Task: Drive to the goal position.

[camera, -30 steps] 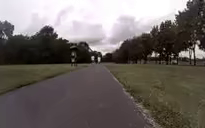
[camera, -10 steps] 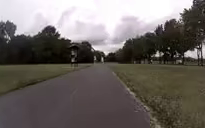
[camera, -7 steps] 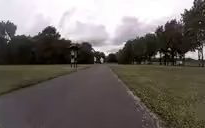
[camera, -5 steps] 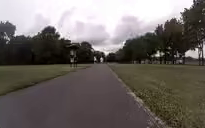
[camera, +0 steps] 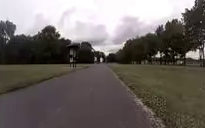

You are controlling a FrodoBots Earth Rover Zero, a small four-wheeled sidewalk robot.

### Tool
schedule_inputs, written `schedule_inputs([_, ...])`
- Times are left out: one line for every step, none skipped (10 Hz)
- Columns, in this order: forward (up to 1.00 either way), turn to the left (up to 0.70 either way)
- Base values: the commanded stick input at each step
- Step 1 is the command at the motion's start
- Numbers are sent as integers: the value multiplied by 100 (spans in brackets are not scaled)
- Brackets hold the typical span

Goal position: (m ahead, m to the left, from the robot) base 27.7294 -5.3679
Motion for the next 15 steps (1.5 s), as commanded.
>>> schedule_inputs([70,1])
schedule_inputs([70,0])
schedule_inputs([70,0])
schedule_inputs([70,0])
schedule_inputs([70,0])
schedule_inputs([70,0])
schedule_inputs([70,0])
schedule_inputs([70,0])
schedule_inputs([70,0])
schedule_inputs([70,0])
schedule_inputs([70,0])
schedule_inputs([70,0])
schedule_inputs([70,0])
schedule_inputs([70,0])
schedule_inputs([70,0])
